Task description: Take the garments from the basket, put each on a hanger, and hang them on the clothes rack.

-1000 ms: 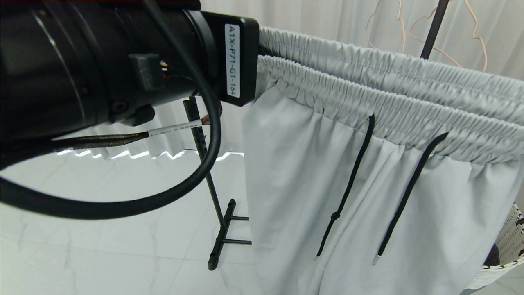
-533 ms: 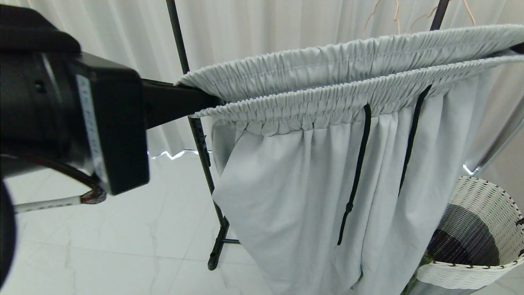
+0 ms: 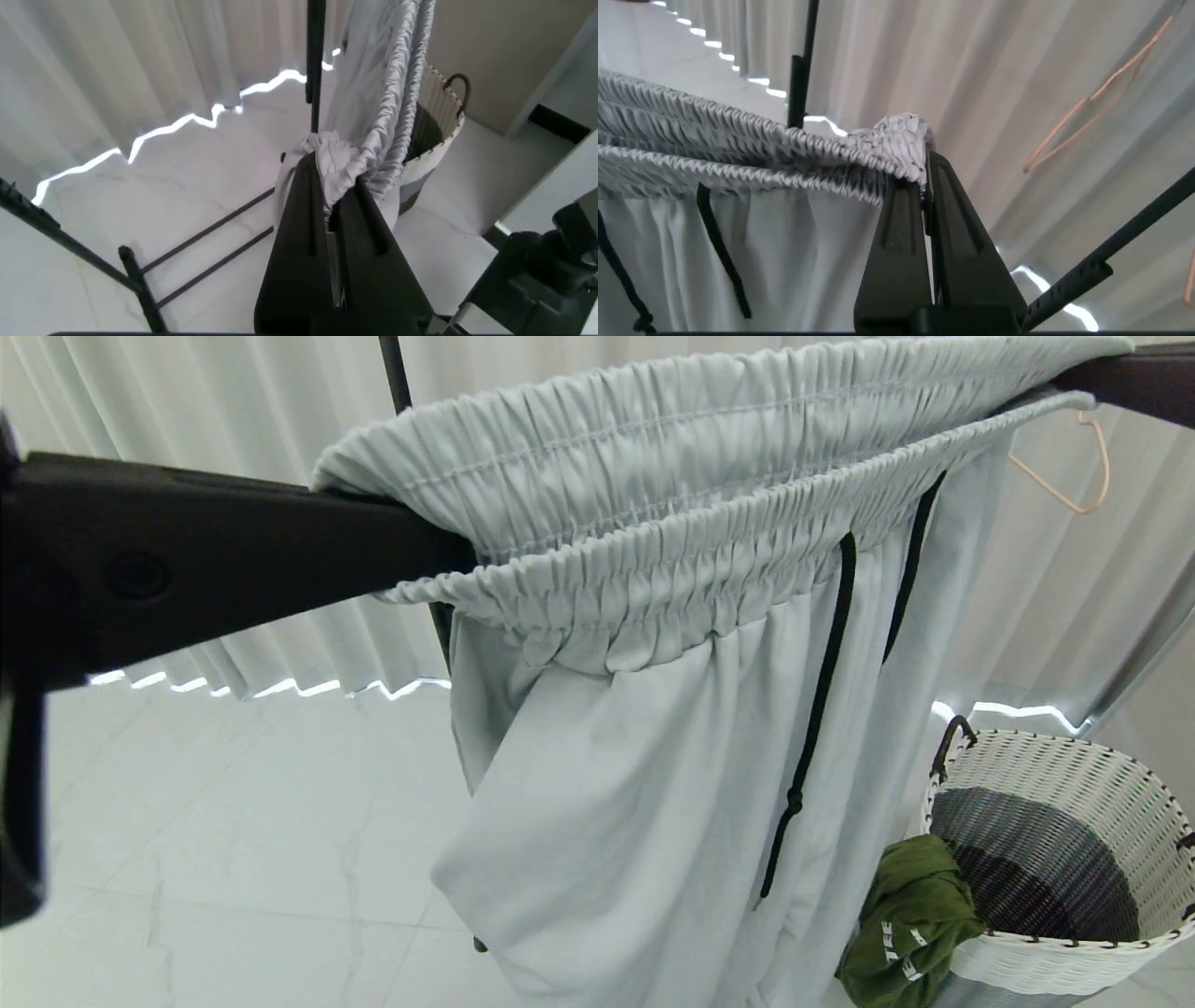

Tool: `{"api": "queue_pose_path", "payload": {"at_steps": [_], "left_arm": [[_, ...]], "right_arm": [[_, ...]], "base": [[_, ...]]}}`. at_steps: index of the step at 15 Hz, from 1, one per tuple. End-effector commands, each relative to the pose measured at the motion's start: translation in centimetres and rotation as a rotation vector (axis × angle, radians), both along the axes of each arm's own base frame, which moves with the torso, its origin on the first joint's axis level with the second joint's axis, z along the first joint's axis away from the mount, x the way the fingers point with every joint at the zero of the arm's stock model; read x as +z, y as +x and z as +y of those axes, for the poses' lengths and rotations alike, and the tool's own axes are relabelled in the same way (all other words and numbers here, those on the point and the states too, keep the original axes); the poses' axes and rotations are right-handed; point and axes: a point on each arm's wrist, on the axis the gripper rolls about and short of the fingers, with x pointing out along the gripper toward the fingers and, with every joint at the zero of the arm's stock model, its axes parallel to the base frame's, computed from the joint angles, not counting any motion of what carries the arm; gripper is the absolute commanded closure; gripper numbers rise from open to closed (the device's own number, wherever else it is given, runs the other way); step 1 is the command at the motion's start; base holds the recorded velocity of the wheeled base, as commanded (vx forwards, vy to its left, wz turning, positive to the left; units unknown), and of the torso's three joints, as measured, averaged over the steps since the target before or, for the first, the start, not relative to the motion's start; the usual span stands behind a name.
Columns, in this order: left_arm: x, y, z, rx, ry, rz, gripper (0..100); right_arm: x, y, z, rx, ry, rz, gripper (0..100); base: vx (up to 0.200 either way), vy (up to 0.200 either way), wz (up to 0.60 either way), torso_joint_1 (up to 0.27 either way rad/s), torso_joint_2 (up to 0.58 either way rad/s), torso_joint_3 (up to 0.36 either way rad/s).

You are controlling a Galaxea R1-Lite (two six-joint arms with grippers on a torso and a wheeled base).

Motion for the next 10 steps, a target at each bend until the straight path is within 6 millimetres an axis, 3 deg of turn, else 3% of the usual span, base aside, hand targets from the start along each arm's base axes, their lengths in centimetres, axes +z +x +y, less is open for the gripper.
{"api": "queue_pose_path", "payload": {"at_steps": [1, 3, 7, 10], "left_arm": [[0.1, 0.0, 0.1, -0.001, -0.002, -0.002, 100], [0.5, 1.4, -0.7, 0.112, 0.021, -0.035, 100], [3.2, 3.7, -3.5, 0.210, -0.063, -0.079, 100], [1.4, 4.6, -4.5, 0.242, -0.007, -0.052, 100]], "right_arm": [[0.0, 0.2, 0.0, -0.009, -0.003, 0.003, 100], [0.3, 0.4, -1.5, -0.100, 0.001, 0.000, 100], [1.6, -1.2, -3.5, -0.150, -0.022, 0.031, 100], [-1.1, -2.5, -4.4, -0.149, -0.078, 0.102, 100]], "base": [[0.000, 0.000, 0.00, 0.000, 0.00, 0.000], [0.000, 0.000, 0.00, 0.000, 0.00, 0.000], [0.000, 0.000, 0.00, 0.000, 0.00, 0.000], [0.000, 0.000, 0.00, 0.000, 0.00, 0.000]]}}
